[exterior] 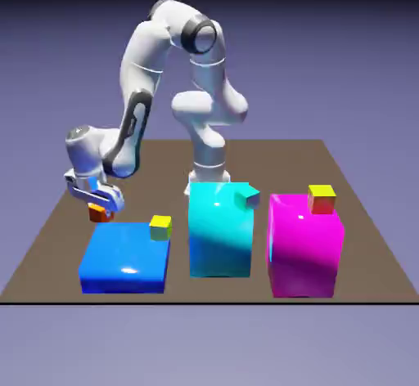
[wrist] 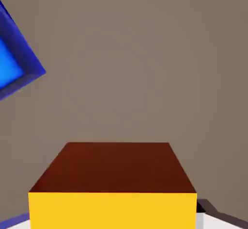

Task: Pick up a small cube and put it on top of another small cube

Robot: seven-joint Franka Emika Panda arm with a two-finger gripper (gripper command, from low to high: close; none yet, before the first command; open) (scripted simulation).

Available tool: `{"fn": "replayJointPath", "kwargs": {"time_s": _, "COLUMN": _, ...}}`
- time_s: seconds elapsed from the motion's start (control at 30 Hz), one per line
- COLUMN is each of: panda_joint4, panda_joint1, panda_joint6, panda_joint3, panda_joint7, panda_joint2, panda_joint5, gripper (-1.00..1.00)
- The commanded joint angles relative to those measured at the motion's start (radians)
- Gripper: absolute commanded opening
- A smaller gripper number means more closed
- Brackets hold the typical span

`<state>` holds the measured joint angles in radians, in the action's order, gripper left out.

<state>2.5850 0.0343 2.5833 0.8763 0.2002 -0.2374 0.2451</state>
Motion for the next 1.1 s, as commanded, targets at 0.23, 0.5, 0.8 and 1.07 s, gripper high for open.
{"fn": "replayJointPath", "kwargs": {"time_s": 0.23, "panda_joint4": 0.020, "panda_joint1": -0.140, "panda_joint6": -0.156, "panda_joint3": -0.106, "panda_joint7": -0.105, "panda_joint2": 0.238, "panda_joint5": -0.293, "gripper": -1.00}}
{"fn": "replayJointPath", "kwargs": {"time_s": 0.5, "panda_joint4": 0.035, "panda_joint1": -0.279, "panda_joint6": -0.328, "panda_joint3": -0.310, "panda_joint7": -0.291, "panda_joint2": 0.528, "panda_joint5": -0.624, "gripper": -1.00}}
{"fn": "replayJointPath", "kwargs": {"time_s": 0.8, "panda_joint4": 0.091, "panda_joint1": -0.255, "panda_joint6": -0.086, "panda_joint3": -0.320, "panda_joint7": -0.353, "panda_joint2": 0.353, "panda_joint5": -0.584, "gripper": -1.00}}
{"fn": "replayJointPath", "kwargs": {"time_s": 1.07, "panda_joint4": 0.030, "panda_joint1": -0.265, "panda_joint6": -0.322, "panda_joint3": -0.350, "panda_joint7": -0.323, "panda_joint2": 0.533, "panda_joint5": -0.617, "gripper": 1.00}}
